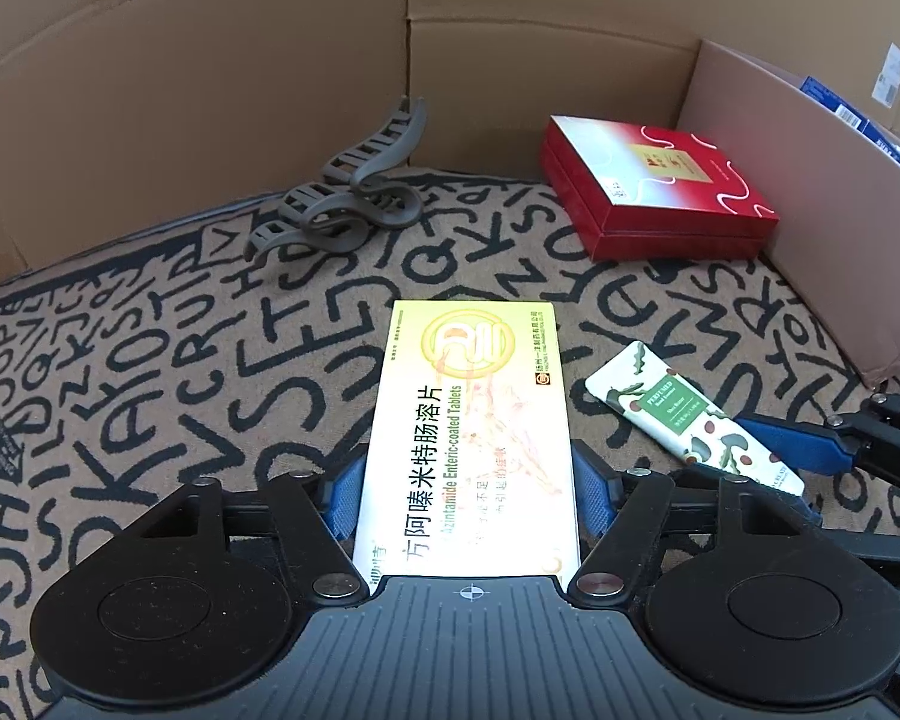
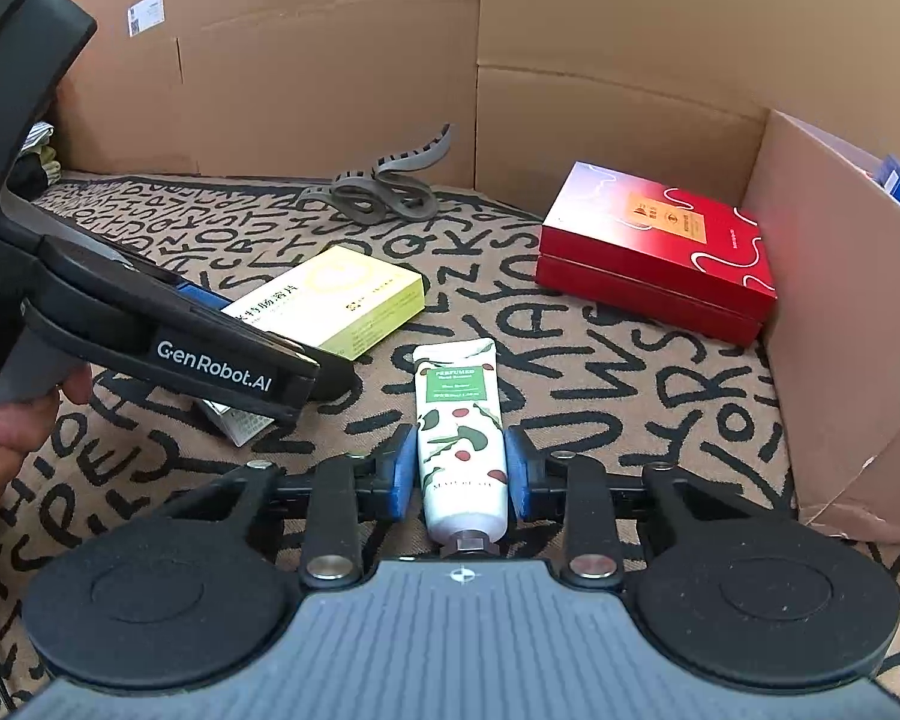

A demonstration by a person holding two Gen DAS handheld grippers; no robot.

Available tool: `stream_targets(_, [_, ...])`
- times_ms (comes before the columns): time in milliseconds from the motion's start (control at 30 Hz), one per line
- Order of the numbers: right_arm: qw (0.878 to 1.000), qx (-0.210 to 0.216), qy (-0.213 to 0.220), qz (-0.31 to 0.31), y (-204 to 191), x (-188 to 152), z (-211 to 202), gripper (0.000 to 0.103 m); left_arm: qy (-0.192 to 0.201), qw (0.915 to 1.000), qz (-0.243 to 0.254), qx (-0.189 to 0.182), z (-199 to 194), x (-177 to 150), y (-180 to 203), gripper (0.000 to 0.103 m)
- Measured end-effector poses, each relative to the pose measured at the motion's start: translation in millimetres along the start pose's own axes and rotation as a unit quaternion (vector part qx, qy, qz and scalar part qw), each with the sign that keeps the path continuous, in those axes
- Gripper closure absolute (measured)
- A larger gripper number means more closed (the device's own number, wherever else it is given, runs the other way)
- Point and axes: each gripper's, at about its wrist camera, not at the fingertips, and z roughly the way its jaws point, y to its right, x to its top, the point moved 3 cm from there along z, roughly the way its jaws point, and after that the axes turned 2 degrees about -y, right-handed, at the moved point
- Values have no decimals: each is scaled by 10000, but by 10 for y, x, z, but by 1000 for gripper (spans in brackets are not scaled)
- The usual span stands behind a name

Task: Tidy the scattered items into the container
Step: 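Carry the tube with the right tool while the left tool carries the yellow-green box over the container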

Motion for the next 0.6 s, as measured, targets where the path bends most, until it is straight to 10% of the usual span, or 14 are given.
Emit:
stream_targets(200, [9999,84,-2,131,33,-1,16,66,124,9998,93,-140,27,-30,11,20])
stream_targets(600, [9994,144,38,299,32,-10,14,68,191,9998,21,2,-55,-78,29,36])
